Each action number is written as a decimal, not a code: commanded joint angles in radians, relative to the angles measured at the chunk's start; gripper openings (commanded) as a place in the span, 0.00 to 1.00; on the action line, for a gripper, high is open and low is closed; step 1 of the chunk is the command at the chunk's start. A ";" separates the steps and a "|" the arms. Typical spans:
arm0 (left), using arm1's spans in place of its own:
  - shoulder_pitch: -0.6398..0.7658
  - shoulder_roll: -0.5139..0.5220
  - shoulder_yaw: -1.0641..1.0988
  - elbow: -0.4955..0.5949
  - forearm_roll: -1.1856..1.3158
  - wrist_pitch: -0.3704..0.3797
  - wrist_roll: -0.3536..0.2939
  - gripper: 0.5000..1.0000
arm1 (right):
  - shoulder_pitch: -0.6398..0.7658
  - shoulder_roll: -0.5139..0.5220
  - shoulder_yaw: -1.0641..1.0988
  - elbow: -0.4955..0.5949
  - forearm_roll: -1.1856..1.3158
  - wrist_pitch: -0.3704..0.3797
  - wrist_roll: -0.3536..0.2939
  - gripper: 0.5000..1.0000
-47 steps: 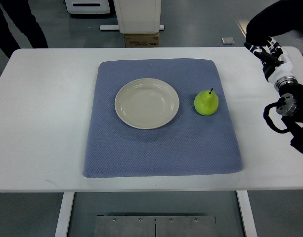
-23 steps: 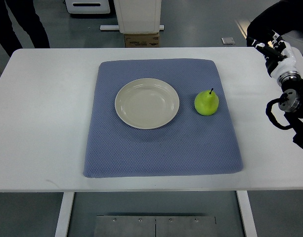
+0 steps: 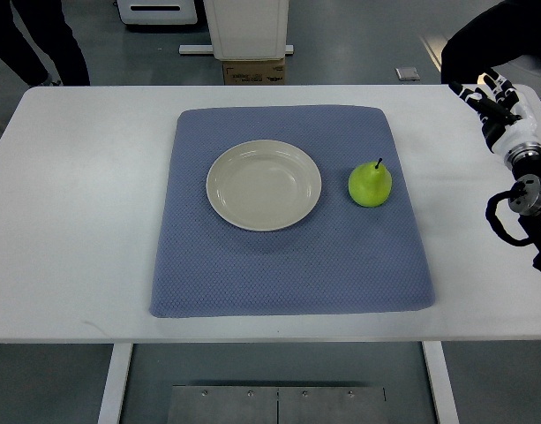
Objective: Place pear on plate with right hand
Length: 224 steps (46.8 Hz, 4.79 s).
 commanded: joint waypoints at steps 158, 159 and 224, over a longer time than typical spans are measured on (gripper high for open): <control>0.000 0.000 0.000 0.000 0.000 0.000 0.000 1.00 | 0.135 -0.160 -0.775 0.504 -0.520 -0.232 0.176 0.97; 0.000 0.000 0.000 0.000 0.000 0.000 0.000 1.00 | 0.135 -0.160 -0.775 0.504 -0.518 -0.232 0.176 0.97; 0.000 0.000 0.000 0.000 0.000 0.000 0.000 1.00 | 0.247 -0.110 -0.987 0.448 -0.512 -0.270 0.203 0.00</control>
